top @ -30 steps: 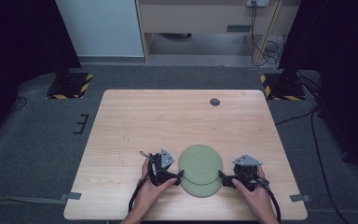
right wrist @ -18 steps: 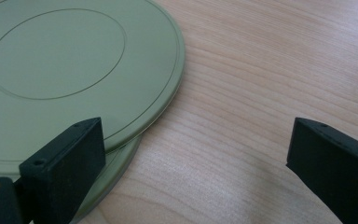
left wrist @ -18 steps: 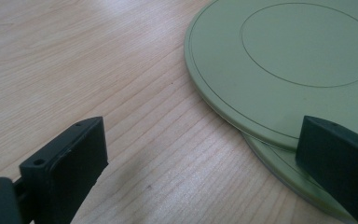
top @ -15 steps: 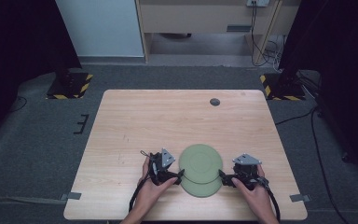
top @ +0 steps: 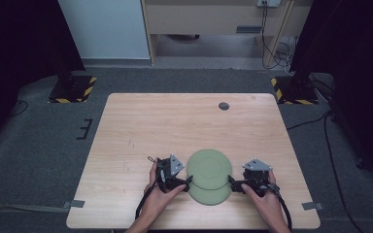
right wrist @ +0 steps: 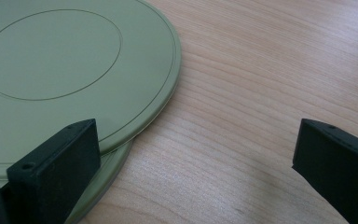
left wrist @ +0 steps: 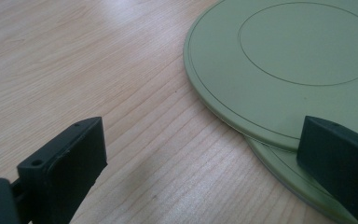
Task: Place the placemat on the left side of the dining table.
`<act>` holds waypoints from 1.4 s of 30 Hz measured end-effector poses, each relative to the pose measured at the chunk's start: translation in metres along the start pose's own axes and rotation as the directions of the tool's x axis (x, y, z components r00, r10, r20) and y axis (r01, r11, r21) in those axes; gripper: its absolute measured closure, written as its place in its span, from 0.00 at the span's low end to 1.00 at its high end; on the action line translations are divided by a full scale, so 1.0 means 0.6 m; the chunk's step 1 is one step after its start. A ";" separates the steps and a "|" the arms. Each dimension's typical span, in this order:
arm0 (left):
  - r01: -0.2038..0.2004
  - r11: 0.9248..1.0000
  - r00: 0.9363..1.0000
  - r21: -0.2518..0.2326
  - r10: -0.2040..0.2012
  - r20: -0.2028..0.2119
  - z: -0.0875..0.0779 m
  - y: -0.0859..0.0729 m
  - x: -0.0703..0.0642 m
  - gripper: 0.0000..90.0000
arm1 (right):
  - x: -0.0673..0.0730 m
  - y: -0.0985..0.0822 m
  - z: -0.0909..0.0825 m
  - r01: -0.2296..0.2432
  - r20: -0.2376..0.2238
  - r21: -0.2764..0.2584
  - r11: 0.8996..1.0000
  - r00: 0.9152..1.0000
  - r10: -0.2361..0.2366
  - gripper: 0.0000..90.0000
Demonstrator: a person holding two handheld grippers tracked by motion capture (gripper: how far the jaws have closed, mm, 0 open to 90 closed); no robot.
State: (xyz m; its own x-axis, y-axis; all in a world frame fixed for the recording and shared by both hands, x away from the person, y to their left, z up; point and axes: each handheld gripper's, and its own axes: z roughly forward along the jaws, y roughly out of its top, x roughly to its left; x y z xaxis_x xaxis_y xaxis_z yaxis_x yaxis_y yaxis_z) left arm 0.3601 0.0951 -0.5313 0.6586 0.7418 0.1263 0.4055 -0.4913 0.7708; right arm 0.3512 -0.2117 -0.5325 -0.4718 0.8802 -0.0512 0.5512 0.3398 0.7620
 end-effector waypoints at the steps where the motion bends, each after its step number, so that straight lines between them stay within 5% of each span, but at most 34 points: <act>1: 0.000 1.000 1.000 0.000 0.000 0.000 0.000 0.000 0.000 0.01 | 0.000 0.000 0.000 0.000 0.000 0.000 1.000 1.000 0.000 0.01; 25: -0.010 1.000 1.000 -0.012 0.010 0.002 -0.002 0.000 -0.001 0.02 | 0.001 -0.001 0.001 0.003 0.015 -0.025 1.000 1.000 -0.002 0.04; 29: -0.002 0.998 1.000 -0.060 0.003 0.006 -0.015 0.006 0.001 0.04 | -0.002 0.000 -0.010 -0.016 0.013 -0.045 0.999 1.000 0.017 0.05; 34: -0.019 0.997 0.995 -0.076 0.026 0.097 -0.032 0.022 0.016 0.04 | -0.012 -0.005 -0.014 -0.015 0.024 -0.025 1.000 1.000 0.016 0.05; 39: -0.049 0.998 0.988 -0.025 0.052 0.148 -0.023 0.050 0.022 0.08 | -0.017 -0.005 -0.017 -0.021 0.020 -0.029 0.999 1.000 0.022 0.05; 42: -0.101 0.994 0.978 0.031 0.093 0.188 -0.003 0.075 0.015 0.08 | -0.021 -0.007 -0.020 -0.026 0.019 -0.029 0.999 0.999 0.027 0.04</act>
State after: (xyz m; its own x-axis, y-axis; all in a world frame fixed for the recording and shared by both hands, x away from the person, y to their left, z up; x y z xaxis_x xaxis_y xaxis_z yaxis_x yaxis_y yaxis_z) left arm 0.3833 0.0807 -0.4942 0.8010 0.5935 0.0782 0.3562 -0.5775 0.7345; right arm 0.3467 -0.2278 -0.5273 -0.4438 0.8951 -0.0428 0.5431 0.3067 0.7817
